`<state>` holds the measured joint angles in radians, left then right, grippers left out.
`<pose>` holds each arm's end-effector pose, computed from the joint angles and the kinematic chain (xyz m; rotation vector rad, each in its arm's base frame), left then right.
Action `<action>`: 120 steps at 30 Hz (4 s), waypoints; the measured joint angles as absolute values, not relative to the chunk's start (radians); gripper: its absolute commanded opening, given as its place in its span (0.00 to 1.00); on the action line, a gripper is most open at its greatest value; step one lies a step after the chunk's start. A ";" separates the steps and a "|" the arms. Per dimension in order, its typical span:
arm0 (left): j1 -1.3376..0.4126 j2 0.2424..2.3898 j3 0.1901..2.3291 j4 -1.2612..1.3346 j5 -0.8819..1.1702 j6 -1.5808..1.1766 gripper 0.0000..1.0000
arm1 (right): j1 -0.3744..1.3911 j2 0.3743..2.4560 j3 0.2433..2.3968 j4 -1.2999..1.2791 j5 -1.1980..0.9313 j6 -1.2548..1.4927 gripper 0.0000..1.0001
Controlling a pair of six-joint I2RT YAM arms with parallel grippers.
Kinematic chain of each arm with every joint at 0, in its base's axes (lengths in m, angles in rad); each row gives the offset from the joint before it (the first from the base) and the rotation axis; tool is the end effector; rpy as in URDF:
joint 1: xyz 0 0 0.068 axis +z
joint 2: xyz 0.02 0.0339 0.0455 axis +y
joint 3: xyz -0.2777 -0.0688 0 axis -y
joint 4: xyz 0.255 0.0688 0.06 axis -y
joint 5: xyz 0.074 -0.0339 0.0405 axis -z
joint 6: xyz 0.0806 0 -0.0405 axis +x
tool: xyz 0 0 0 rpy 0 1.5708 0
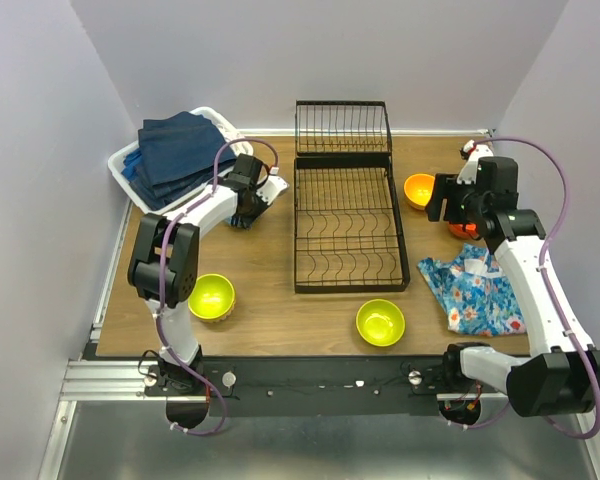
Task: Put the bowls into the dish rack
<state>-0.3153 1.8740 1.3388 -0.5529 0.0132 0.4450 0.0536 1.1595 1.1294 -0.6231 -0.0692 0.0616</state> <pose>0.4034 -0.1327 0.1632 0.9906 2.4675 0.0249 0.2876 0.0210 0.3265 -0.0291 2.2256 0.1402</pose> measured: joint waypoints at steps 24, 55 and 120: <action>-0.551 1.433 1.217 -0.124 0.757 -0.255 0.00 | 0.011 1.196 1.108 -0.630 -0.077 0.086 0.77; -0.677 2.210 1.271 1.210 0.649 -1.352 0.00 | -0.041 1.250 1.075 -0.642 -0.038 0.051 0.77; -0.506 1.317 0.911 -0.175 0.612 -0.025 0.53 | -0.113 1.050 1.027 -0.682 -0.032 0.080 0.83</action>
